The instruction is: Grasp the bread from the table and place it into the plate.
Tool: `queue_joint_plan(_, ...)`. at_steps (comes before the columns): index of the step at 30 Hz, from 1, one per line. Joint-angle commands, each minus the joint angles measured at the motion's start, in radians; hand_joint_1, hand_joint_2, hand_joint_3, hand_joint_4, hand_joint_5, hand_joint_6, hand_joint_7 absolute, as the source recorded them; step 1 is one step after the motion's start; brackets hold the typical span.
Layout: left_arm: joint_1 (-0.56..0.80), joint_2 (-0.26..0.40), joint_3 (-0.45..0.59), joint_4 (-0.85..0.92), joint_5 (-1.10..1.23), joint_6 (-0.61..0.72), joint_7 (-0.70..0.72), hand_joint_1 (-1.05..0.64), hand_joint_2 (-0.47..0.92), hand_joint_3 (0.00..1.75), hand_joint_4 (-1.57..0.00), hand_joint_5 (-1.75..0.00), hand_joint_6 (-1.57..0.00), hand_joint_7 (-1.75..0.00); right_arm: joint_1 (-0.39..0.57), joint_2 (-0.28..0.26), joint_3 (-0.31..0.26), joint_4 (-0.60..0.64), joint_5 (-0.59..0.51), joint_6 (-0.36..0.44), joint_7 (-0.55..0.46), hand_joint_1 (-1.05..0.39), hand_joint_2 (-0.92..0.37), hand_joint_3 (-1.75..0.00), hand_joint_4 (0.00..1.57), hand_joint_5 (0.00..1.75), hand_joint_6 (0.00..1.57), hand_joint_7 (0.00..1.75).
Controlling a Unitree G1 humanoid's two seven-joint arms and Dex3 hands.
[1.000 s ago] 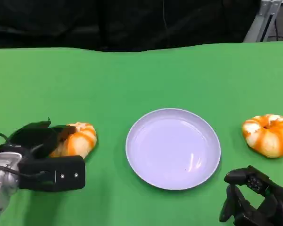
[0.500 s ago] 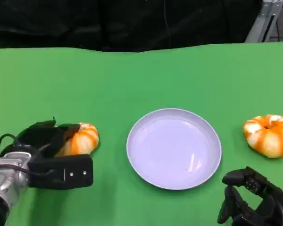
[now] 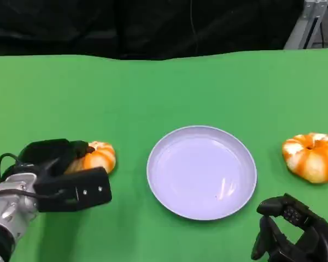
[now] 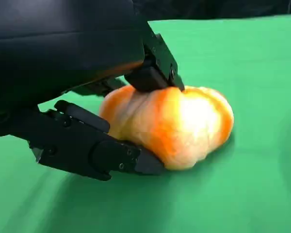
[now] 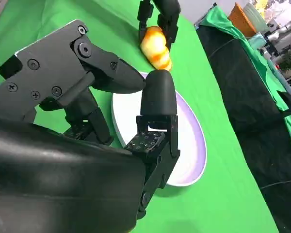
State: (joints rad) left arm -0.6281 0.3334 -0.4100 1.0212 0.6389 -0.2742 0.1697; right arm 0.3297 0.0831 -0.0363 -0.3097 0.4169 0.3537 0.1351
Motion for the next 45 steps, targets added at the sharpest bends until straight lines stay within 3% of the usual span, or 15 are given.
queue_joint_plan(1, 0.029, -0.008, 0.045, -0.009, -0.056, -0.083, 0.087, -0.09, 0.84, 0.61, -0.69, -1.59, -0.62, -1.55, 0.006, -0.009, -0.006, -0.027, -0.001, 0.003, -0.012, -0.17, -0.55, -1.04, 0.84, 1.75, 0.82, 1.39)
queue_joint_plan(2, 0.032, -0.008, 0.054, -0.012, -0.065, -0.106, 0.104, -0.09, 0.83, 0.64, -0.68, -1.68, -0.56, -1.67, 0.006, -0.009, -0.005, -0.026, -0.002, 0.000, -0.010, -0.17, -0.56, -1.04, 0.84, 1.75, 0.81, 1.40)
queue_joint_plan(4, 0.033, -0.007, 0.065, -0.020, -0.076, -0.135, 0.127, -0.09, 0.82, 0.66, -0.67, -1.73, -0.52, -1.73, 0.006, -0.010, -0.006, -0.021, -0.002, -0.007, -0.004, -0.17, -0.56, -1.04, 0.83, 1.75, 0.81, 1.40)
queue_joint_plan(12, 0.047, 0.003, 0.103, -0.194, -0.080, -0.171, 0.146, -0.08, 0.76, 0.79, -0.60, -1.75, -0.58, -1.66, -0.004, -0.007, -0.007, -0.016, -0.001, -0.004, -0.012, -0.17, -0.55, -1.04, 0.84, 1.75, 0.81, 1.41)
queue_joint_plan(14, 0.058, 0.006, 0.115, -0.265, -0.082, -0.177, 0.137, -0.08, 0.68, 0.92, -0.60, -1.75, -0.63, -1.59, -0.005, -0.006, -0.009, -0.014, 0.003, -0.003, -0.011, -0.16, -0.55, -1.05, 0.84, 1.75, 0.81, 1.41)
queue_joint_plan(23, 0.106, -0.028, 0.118, -0.536, -0.071, -0.147, 0.081, -0.08, 0.63, 0.99, -0.64, -1.75, -0.63, -1.67, -0.010, -0.008, -0.011, -0.015, 0.000, 0.004, -0.018, -0.17, -0.56, -1.04, 0.84, 1.75, 0.81, 1.41)
queue_joint_plan(29, 0.085, -0.105, 0.052, -0.538, -0.039, -0.144, 0.043, -0.11, 0.63, 0.96, -0.63, -1.75, -0.61, -1.67, -0.008, -0.007, -0.014, -0.017, 0.008, 0.007, -0.014, -0.16, -0.54, -1.05, 0.85, 1.75, 0.82, 1.41)
queue_joint_plan(32, 0.068, -0.154, -0.002, -0.484, -0.005, -0.133, 0.042, -0.10, 0.77, 0.60, -0.59, -1.75, -0.54, -1.72, -0.006, -0.006, -0.014, -0.015, 0.011, -0.001, -0.007, -0.15, -0.55, -1.06, 0.85, 1.74, 0.83, 1.39)
queue_joint_plan(34, 0.061, -0.173, -0.026, -0.443, 0.015, -0.142, 0.060, -0.10, 0.82, 0.52, -0.59, -1.75, -0.57, -1.67, -0.004, -0.003, -0.011, -0.015, 0.008, -0.009, -0.006, -0.16, -0.54, -1.05, 0.85, 1.74, 0.83, 1.38)
queue_joint_plan(45, 0.032, -0.240, -0.093, -0.265, 0.069, -0.156, 0.123, -0.13, 0.88, 0.44, -0.59, -1.75, -0.62, -1.56, -0.004, 0.023, 0.012, 0.004, -0.004, -0.044, -0.004, -0.16, -0.53, -1.08, 0.84, 1.74, 0.85, 1.36)
